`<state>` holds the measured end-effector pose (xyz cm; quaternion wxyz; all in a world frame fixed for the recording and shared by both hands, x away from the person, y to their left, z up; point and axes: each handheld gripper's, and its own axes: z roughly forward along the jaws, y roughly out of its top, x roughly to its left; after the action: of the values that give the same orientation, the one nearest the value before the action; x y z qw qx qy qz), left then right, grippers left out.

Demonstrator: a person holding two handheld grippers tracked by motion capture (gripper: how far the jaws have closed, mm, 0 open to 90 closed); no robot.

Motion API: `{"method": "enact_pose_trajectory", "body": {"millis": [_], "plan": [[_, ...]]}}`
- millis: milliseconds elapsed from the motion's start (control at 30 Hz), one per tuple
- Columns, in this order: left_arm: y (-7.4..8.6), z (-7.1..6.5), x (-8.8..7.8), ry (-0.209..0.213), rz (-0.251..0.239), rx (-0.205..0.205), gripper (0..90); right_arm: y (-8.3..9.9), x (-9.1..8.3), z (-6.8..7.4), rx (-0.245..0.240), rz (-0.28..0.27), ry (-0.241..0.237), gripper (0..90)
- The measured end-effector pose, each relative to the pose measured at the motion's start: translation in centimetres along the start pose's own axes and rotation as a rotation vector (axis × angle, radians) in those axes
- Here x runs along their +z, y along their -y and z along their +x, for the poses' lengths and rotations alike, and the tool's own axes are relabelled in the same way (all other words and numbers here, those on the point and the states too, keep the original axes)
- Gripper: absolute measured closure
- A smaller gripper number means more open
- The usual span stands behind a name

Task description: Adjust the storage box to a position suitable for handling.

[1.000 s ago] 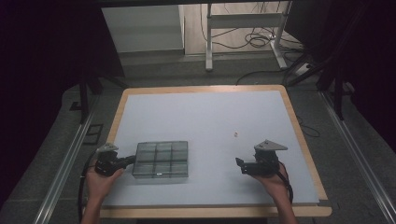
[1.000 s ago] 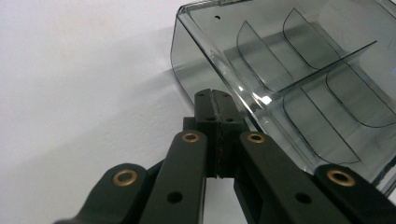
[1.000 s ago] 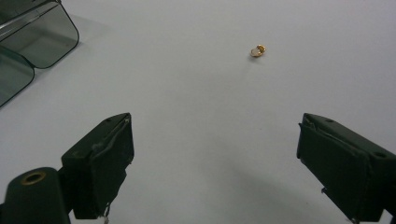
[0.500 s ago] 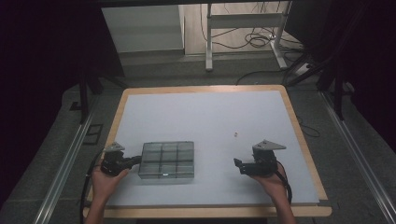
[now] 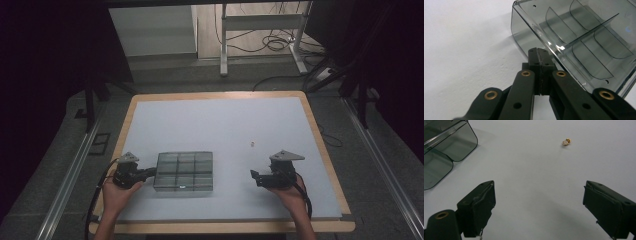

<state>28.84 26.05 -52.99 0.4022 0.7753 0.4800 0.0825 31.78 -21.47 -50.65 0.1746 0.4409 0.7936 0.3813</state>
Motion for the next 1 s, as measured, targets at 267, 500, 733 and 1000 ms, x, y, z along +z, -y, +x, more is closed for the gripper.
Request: {"method": "enact_pose_trajectory", "body": {"millis": [267, 500, 733, 1000], "plan": [[-0.4, -0.9, 0.7, 0.011, 0.002, 0.029, 90.0, 0.0, 0.0, -0.1, 0.001, -0.003, 0.003, 10.5], [-0.6, -1.4, 1.0, 0.016, 0.002, 0.038, 90.0, -0.1, -0.1, 0.0, 0.013, -0.014, -0.028, 10.5], [-0.7, -2.0, 1.6, 0.032, -0.013, 0.039, 90.0, 0.0, 0.1, 0.0, 0.013, -0.008, -0.023, 10.5], [-1.0, -2.8, 2.2, 0.037, -0.011, 0.058, 90.0, 0.0, 0.2, 0.2, 0.001, 0.000, -0.017, 10.5]]}}
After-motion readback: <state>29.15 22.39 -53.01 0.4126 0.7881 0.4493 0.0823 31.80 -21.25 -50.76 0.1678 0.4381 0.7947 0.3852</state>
